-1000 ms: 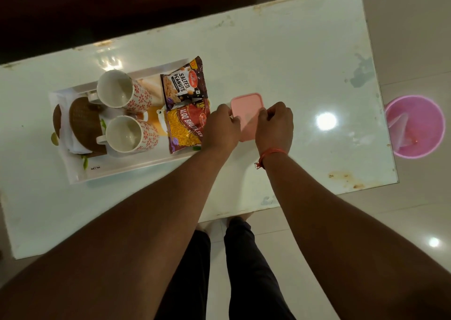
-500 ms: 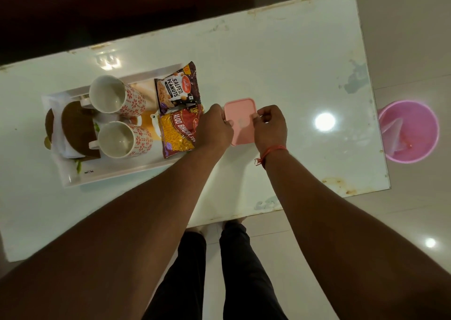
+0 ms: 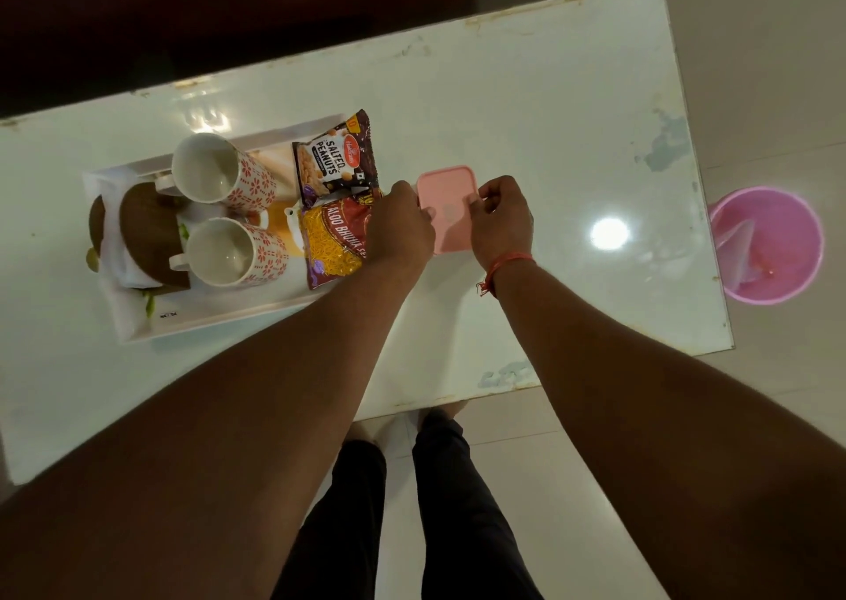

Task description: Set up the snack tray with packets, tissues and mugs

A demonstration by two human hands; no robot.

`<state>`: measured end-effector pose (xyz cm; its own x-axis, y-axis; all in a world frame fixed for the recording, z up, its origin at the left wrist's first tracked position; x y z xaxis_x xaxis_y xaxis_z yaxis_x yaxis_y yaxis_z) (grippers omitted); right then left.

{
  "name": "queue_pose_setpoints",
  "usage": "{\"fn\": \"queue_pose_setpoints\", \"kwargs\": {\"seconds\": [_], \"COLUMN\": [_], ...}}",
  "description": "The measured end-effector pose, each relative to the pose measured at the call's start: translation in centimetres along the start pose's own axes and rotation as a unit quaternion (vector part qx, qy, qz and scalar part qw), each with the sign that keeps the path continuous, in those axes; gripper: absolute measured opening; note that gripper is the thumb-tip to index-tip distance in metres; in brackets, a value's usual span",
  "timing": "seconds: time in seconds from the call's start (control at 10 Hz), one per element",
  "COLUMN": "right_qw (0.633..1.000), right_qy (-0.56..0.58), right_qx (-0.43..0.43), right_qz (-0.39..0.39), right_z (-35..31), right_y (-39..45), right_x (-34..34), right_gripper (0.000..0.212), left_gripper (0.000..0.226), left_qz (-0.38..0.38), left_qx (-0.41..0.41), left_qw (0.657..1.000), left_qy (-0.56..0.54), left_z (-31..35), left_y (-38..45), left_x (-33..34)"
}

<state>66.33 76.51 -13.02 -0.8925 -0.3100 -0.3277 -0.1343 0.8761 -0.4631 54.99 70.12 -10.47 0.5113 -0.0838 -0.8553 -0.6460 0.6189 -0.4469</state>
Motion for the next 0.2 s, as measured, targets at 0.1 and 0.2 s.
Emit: {"fn": "queue_pose_setpoints", "kwargs": {"seconds": [0.1, 0.2], "right_qw": [0.998, 0.991], "right_qy": [-0.054, -0.089], "right_qx": [-0.023, -0.082], "right_qz": [-0.005, 0.051], "right_z": [0.1, 0.1], "right_y": [-0.8, -2.3], "right_x": [-0.5, -1.0], "right_gripper": [0.022, 0.03], "left_gripper": [0.033, 0.036], "left_qz": [0.011, 0.067], "left_qx": [0.018, 0.057], "left_qw": [1.0, 0.993], "left_qy": [0.016, 0.084], "left_z": [-0.5, -2.4], "left_y": [-0.7, -1.3], "left_x": [-0.7, -1.6]}}
Point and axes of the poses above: each hand's wrist, its own y-axis towards the middle knuckle, its own x-axis out of the palm, z = x × y, the point moved 2 cm from there along y, towards the middle knuckle, and after that the axes turned 14 degrees about y, right-handed, at the moved point
